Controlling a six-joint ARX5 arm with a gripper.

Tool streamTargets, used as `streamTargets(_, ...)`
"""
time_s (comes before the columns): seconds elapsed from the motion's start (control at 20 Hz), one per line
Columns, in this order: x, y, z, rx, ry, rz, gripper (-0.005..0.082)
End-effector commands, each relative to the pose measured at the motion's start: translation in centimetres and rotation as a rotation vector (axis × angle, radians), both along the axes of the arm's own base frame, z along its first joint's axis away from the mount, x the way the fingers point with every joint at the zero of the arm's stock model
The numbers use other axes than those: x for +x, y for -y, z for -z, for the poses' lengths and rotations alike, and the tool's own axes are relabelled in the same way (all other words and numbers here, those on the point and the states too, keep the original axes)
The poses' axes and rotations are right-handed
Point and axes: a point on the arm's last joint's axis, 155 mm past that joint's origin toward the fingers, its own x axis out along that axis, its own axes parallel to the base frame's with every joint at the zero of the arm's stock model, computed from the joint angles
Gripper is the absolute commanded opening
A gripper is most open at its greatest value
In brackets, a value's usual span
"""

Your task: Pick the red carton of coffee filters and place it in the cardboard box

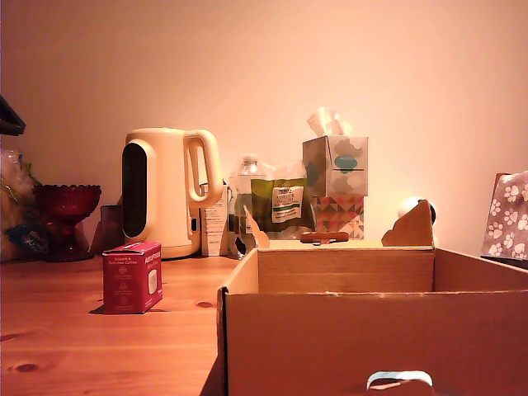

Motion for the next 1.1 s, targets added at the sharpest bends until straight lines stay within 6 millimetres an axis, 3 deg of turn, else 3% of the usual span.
streamTargets(0.0,-0.1,0.0,0.3,-0.005,-0.003,-0.002,-0.0024)
streamTargets(0.35,-0.1,0.1,0.1,-0.009,0.004,0.002,-0.0024)
streamTargets(0.55,1.0,0.2,-3.3,-0.043,0.147,-0.005,-0.0024)
streamTargets(0.65,1.4,0.4,-4.0,-0.051,0.174,-0.021,-0.0024)
streamTargets(0.85,2.2,2.5,-3.3,-0.033,0.176,-0.007,-0.0024)
streamTargets(1.05,2.8,4.9,-0.2,0.016,0.107,0.023,-0.0024)
